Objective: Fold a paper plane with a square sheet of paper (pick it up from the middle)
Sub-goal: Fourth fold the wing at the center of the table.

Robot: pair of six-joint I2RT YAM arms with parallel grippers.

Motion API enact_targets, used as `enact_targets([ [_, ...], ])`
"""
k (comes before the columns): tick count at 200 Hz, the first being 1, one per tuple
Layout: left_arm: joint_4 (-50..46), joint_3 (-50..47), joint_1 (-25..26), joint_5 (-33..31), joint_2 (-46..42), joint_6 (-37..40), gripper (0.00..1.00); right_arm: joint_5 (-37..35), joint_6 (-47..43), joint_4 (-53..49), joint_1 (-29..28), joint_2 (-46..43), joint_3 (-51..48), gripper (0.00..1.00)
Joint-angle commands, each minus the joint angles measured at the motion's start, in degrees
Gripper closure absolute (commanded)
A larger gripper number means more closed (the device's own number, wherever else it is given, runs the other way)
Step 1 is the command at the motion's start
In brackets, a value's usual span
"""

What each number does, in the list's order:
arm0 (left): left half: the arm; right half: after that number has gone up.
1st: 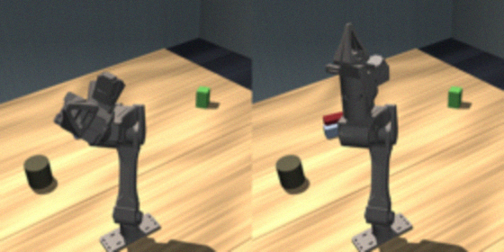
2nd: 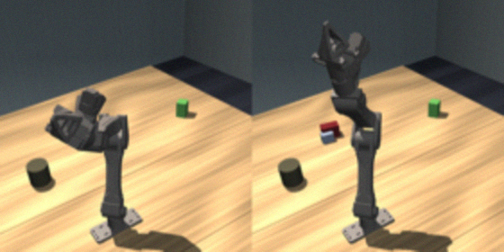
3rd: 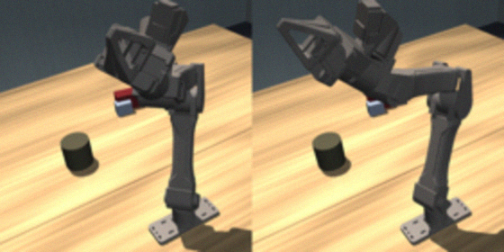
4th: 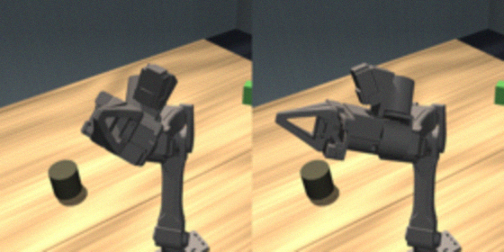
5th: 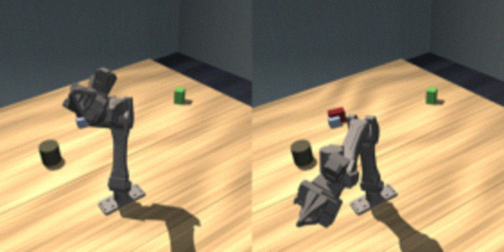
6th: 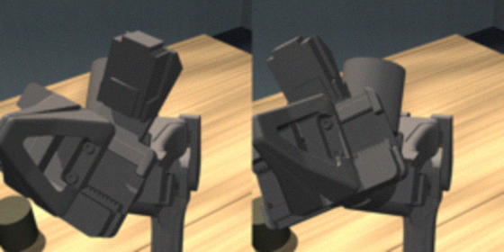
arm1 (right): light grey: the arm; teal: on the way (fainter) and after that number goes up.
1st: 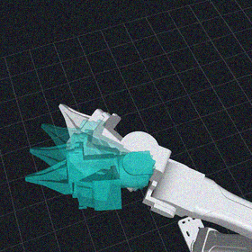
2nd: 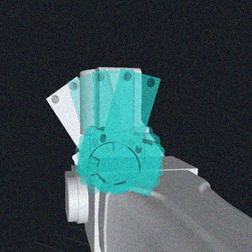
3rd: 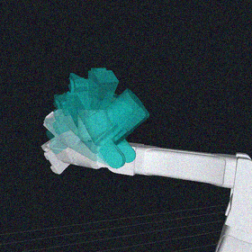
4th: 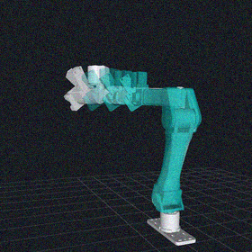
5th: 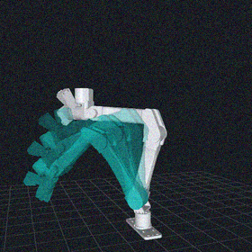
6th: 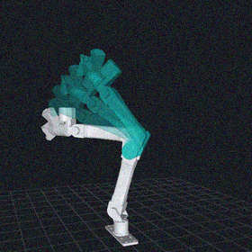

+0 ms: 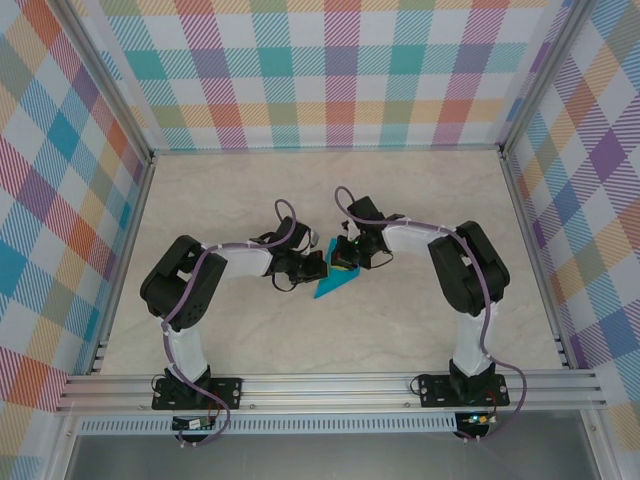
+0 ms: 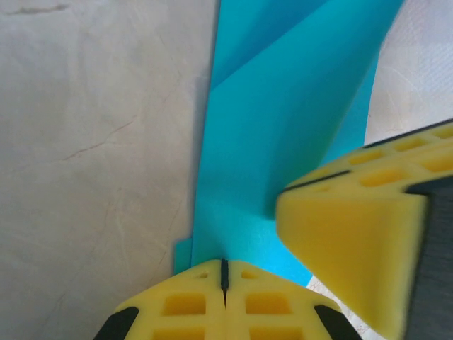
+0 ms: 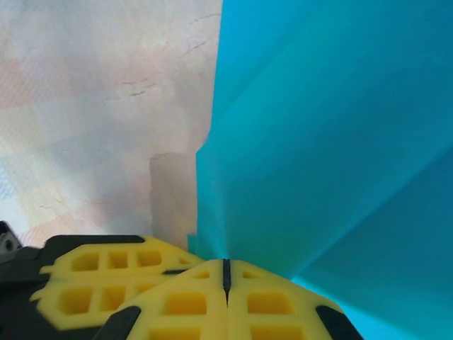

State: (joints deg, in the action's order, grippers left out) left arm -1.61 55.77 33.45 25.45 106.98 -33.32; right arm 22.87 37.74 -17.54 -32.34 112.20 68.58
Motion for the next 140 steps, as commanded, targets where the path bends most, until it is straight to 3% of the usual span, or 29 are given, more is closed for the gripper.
enact_targets([
  [1, -8.14, -1.44, 0.21, -2.23, 3.62, 1.51, 1.0, 0.77, -2.52, 1.57, -0.36, 1.85, -0.72, 1.0],
  [40, -10.58, -1.76, 0.2, -3.65, 3.62, 1.59, 1.0, -3.13, -3.27, 0.78, 0.27, 1.84, -1.62, 1.0],
  [80, -11.36, -3.33, 0.21, -4.19, 3.68, 1.61, 1.0, -4.81, -4.4, 2.75, 4.47, 0.2, -4.53, 1.0],
  [140, -10.7, -3.53, 0.21, -2.82, 3.61, 2.25, 1.0, -2.17, -3.44, 6.27, 4.18, -7.91, -4.75, 1.0],
])
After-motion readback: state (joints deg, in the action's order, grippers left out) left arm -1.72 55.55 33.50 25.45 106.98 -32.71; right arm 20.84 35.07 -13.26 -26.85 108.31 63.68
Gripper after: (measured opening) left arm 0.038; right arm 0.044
